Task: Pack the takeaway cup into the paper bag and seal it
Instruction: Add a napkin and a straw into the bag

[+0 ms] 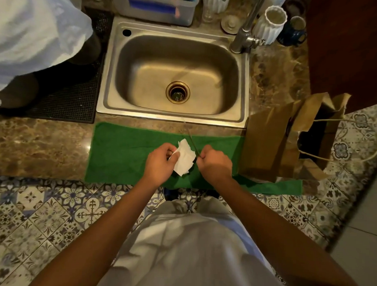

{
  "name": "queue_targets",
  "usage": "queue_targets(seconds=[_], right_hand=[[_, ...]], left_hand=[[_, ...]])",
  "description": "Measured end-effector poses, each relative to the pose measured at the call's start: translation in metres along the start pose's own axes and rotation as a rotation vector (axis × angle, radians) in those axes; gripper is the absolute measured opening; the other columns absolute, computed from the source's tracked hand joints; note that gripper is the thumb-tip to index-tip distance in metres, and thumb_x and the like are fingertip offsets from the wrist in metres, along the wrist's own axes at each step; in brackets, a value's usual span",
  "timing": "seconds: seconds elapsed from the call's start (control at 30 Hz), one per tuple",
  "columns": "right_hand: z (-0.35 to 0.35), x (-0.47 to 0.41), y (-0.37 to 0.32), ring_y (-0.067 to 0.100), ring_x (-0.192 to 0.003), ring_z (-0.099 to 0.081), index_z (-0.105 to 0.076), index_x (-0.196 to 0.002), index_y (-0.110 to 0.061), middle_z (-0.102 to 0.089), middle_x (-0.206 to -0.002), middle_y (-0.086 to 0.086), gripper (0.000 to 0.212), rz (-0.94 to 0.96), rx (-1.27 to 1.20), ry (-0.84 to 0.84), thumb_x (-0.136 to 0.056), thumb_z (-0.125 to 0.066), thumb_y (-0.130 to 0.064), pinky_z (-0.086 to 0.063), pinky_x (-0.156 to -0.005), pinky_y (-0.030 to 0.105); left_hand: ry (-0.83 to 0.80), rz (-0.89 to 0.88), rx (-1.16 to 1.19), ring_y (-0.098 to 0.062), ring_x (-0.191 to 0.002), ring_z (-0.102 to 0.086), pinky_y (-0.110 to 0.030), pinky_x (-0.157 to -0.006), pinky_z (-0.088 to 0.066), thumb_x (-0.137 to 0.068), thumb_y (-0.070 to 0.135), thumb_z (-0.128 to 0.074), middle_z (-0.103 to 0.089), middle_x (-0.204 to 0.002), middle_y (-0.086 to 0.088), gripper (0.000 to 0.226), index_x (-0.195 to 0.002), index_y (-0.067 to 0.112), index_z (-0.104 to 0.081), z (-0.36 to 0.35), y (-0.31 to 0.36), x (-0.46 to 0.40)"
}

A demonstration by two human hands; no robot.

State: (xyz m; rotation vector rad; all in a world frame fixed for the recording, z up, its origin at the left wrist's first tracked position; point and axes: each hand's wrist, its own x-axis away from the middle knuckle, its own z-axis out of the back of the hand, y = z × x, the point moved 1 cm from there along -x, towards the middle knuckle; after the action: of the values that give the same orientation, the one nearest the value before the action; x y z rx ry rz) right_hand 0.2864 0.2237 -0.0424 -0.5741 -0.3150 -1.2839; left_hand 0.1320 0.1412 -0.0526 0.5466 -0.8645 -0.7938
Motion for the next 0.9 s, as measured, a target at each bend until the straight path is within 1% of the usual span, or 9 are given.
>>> queue_targets(seconds=[0.1,0.2,0.27,0.37,0.47,0.57,0.7,0.8,0.9], right_hand=[[0.018,0.017,0.001,0.023,-0.066,-0.063,-0.051,-0.125,-0.025,-0.067,-0.073,0.0,0.032,0.134,-0.342,0.08,-0.094,-0.057,-0.018,-0.054,-0.059,0.038],[0.052,0.047,0.001,0.015,-0.059,-0.056,-0.055,-0.137,-0.027,-0.06,-0.067,-0.002,0.049,0.301,-0.641,0.22,-0.092,-0.053,-0.009,-0.057,-0.061,0.037],[0.077,0.067,0.002,0.013,-0.065,-0.058,-0.067,-0.127,-0.019,-0.063,-0.074,-0.001,0.038,0.415,-0.659,0.38,-0.094,-0.05,-0.011,-0.055,-0.062,0.034],[0.111,0.094,0.012,0.009,-0.077,-0.063,-0.077,-0.106,-0.013,-0.069,-0.09,-0.006,0.024,0.409,-0.728,0.531,-0.096,-0.056,-0.007,-0.056,-0.067,0.035],[0.143,0.116,0.013,0.012,-0.093,-0.068,-0.076,-0.112,-0.021,-0.07,-0.099,-0.011,0.026,0.389,-0.888,0.412,-0.098,-0.056,-0.03,-0.056,-0.077,0.029],[0.171,0.137,0.027,0.012,-0.097,-0.07,-0.074,-0.115,-0.024,-0.068,-0.103,-0.013,0.037,0.402,-1.036,0.245,-0.09,-0.061,-0.048,-0.058,-0.074,0.026],[0.198,0.154,0.061,0.016,-0.086,-0.072,-0.071,-0.104,-0.03,-0.071,-0.099,-0.008,0.015,0.352,-1.008,0.453,-0.09,-0.069,-0.032,-0.062,-0.065,0.041],[0.216,0.159,0.098,0.013,-0.081,-0.072,-0.074,-0.101,-0.026,-0.073,-0.097,-0.005,0.013,0.289,-1.079,0.518,-0.091,-0.071,-0.018,-0.061,-0.06,0.031],[0.228,0.163,0.131,0.006,-0.08,-0.073,-0.074,-0.105,-0.021,-0.074,-0.098,-0.003,0.018,0.289,-1.122,0.464,-0.089,-0.072,-0.027,-0.055,-0.058,0.018]], left_hand=[[-0.004,0.035,0.199,-0.023,-0.089,-0.07,-0.037,-0.072,-0.057,-0.098,0.02,-0.064,-0.071,-0.091,0.004,0.007,-0.105,0.018,-0.063,0.02,0.019,0.012],[-0.004,-0.027,0.385,-0.018,-0.086,-0.076,-0.042,-0.074,-0.063,-0.096,0.011,-0.065,-0.077,-0.092,0.002,0.022,-0.112,0.026,-0.06,0.044,0.052,0.033],[0.008,-0.1,0.485,-0.016,-0.083,-0.076,-0.035,-0.07,-0.064,-0.096,0.008,-0.065,-0.079,-0.09,0.0,0.03,-0.119,0.026,-0.06,0.06,0.081,0.05],[0.059,-0.203,0.601,-0.011,-0.077,-0.075,-0.026,-0.063,-0.06,-0.095,0.006,-0.065,-0.08,-0.09,0.0,0.036,-0.121,0.03,-0.06,0.074,0.129,0.079],[0.122,-0.308,0.669,-0.008,-0.078,-0.076,-0.02,-0.061,-0.057,-0.092,0.002,-0.067,-0.08,-0.094,0.004,0.041,-0.119,0.033,-0.062,0.078,0.167,0.101],[0.138,-0.414,0.67,-0.014,-0.09,-0.077,-0.023,-0.067,-0.06,-0.092,0.004,-0.067,-0.079,-0.105,-0.007,0.045,-0.126,0.033,-0.061,0.062,0.203,0.119],[0.065,-0.469,0.644,-0.012,-0.083,-0.077,-0.023,-0.067,-0.06,-0.094,0.007,-0.066,-0.08,-0.094,0.001,0.056,-0.138,0.037,-0.052,0.034,0.236,0.132],[0.001,-0.494,0.657,-0.008,-0.076,-0.076,-0.019,-0.065,-0.057,-0.094,0.005,-0.065,-0.08,-0.085,0.006,0.06,-0.143,0.034,-0.048,0.009,0.257,0.14],[-0.03,-0.509,0.676,-0.008,-0.077,-0.076,-0.018,-0.066,-0.058,-0.093,0.003,-0.064,-0.08,-0.086,0.005,0.057,-0.141,0.032,-0.049,-0.017,0.276,0.149]])
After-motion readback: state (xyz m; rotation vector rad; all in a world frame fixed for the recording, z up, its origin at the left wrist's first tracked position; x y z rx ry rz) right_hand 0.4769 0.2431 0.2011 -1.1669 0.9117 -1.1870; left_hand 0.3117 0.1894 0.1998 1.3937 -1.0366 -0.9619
